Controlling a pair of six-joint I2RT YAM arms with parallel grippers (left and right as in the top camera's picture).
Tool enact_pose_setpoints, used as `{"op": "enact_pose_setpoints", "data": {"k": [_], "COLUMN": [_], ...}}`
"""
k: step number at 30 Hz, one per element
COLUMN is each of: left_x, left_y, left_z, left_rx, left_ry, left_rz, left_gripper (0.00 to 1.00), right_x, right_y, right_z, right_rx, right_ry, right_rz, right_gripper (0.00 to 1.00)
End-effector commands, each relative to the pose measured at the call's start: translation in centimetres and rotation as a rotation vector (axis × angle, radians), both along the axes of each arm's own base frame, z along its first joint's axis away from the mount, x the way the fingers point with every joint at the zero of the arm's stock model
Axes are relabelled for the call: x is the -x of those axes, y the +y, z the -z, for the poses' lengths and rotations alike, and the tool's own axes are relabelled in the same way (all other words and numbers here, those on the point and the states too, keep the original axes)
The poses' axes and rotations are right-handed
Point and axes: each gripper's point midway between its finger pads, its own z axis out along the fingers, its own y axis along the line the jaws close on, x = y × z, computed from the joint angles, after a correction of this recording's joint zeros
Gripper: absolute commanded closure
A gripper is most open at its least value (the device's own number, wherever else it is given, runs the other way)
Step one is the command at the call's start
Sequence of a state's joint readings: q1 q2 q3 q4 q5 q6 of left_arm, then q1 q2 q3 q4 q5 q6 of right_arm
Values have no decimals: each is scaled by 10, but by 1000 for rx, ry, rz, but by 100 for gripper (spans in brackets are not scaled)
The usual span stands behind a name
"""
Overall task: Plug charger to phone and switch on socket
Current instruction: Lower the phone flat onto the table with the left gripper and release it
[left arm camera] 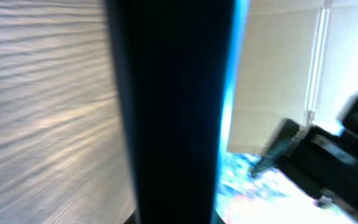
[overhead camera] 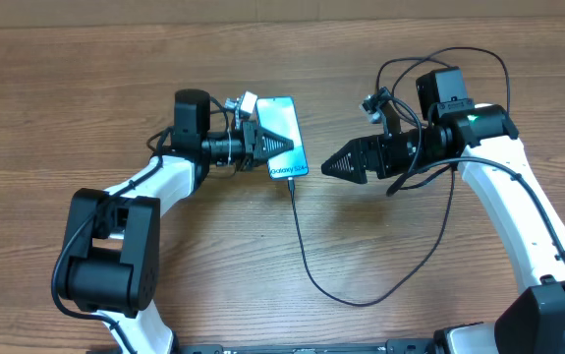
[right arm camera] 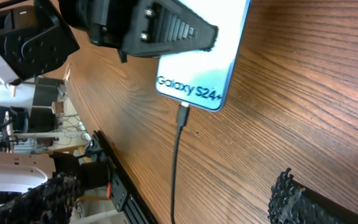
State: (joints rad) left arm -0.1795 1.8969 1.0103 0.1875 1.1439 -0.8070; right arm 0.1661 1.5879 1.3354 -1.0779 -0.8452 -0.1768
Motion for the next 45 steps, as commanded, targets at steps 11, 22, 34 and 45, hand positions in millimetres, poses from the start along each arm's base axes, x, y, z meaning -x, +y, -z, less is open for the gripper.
{"op": "enact_pose_setpoints", "data": {"k": [11, 22, 34, 45], "left_x": [-8, -15, -10, -4], "left_y": [3, 14, 31, 47], "left_z": [53, 81, 100, 117], "left_rx": [-199, -447, -578, -684], "left_ry": [-1, 90, 153, 199], "left_rz": [-52, -66, -97, -124], "left_gripper": [96, 96, 95, 74], "right_x": [-2, -2, -2, -2], "right_y": [-1, -3, -3, -4], "right_z": [-4, -2, -2, -1], "right_rx": [19, 34, 37, 38], "right_ry": [-36, -34, -34, -31], "right_rz": [-5, -1, 0, 0], "right_gripper": [0, 0, 0, 0]}}
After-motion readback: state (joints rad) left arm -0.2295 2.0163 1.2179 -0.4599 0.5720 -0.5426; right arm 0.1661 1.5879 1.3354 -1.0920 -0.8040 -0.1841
